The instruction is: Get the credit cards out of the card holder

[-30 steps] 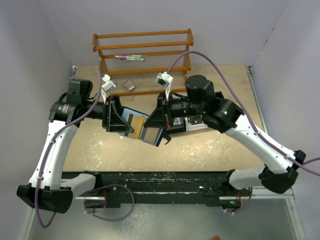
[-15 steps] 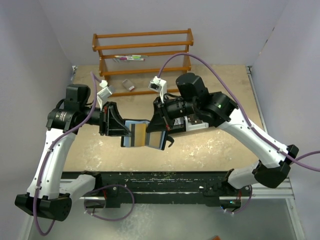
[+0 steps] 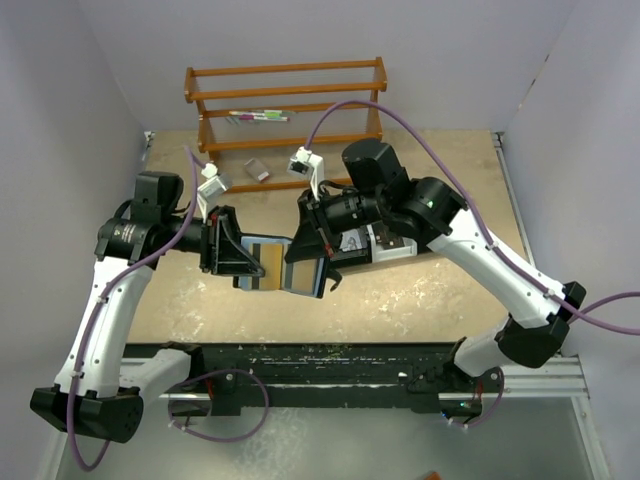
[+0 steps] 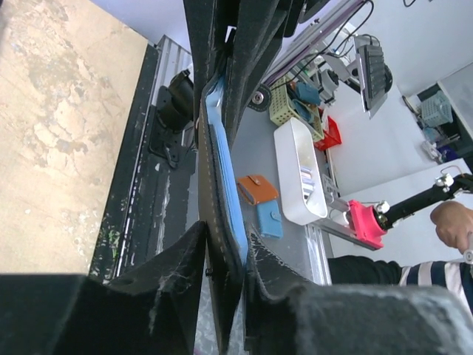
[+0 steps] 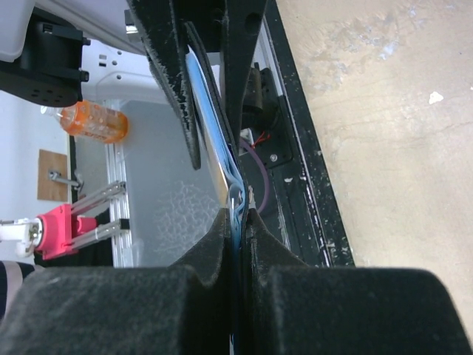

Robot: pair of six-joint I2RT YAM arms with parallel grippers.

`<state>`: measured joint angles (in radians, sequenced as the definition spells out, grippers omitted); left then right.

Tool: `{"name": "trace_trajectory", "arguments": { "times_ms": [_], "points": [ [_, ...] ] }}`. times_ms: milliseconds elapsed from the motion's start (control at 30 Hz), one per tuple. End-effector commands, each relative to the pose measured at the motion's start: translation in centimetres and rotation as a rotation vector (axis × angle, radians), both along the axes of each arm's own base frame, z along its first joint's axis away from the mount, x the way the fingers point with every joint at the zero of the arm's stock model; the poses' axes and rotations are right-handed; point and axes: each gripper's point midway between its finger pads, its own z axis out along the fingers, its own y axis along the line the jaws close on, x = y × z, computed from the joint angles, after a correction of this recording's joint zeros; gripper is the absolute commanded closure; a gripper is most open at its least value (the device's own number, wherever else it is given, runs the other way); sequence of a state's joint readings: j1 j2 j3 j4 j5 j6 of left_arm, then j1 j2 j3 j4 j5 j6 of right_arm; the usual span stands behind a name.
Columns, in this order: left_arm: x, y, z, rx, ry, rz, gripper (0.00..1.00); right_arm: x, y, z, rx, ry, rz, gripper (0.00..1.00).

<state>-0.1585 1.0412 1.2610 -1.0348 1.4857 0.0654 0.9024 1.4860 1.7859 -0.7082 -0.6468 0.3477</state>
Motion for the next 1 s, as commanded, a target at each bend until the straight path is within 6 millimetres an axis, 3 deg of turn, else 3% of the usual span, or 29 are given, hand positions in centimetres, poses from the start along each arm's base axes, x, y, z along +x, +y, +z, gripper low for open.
{"name": "trace_trajectory", "arguments": {
  "times_ms": [0,133,267,400,567,700,800,967],
  "points": [
    [-0.7,0.1,0.6,-0.035,-0.035,-0.029,0.79,-0.9,-0.1,2.4,0.06,-0.021,0.045,1.0],
    [-1.7,0.2,1.6,-0.079,-0.033,-0.071,0.94,-0.6,-0.1,1.9,0.065,-0.016,0.06,0.98],
    [-2.5,0.3,2.8,-0.102,-0.04,-0.093,0.98,0.5,-1.0,2.2,0.105,-0.05,0.033,0.48],
    [-2.5,0.3,3.2,-0.102,-0.025,-0.095,1.0,2.6,-2.7,4.4,0.163,-0.103,-0.044,0.31],
    [-1.2,0.3,2.9,-0.073,-0.012,-0.05,1.0,4.3,-5.9,9.3,0.247,-0.215,-0.27,0.29],
    [1.2,0.3,2.3,-0.002,-0.038,0.062,1.0,2.4,-8.3,13.7,0.416,-0.28,-0.337,0.28],
    [2.4,0.2,2.8,0.01,-0.069,0.124,1.0,0.3,-7.6,13.3,0.469,-0.214,-0.249,0.26],
    [3.7,0.1,4.0,0.001,-0.107,0.174,1.0,-1.8,-4.7,10.3,0.491,-0.109,-0.167,0.26]
  ]
}}
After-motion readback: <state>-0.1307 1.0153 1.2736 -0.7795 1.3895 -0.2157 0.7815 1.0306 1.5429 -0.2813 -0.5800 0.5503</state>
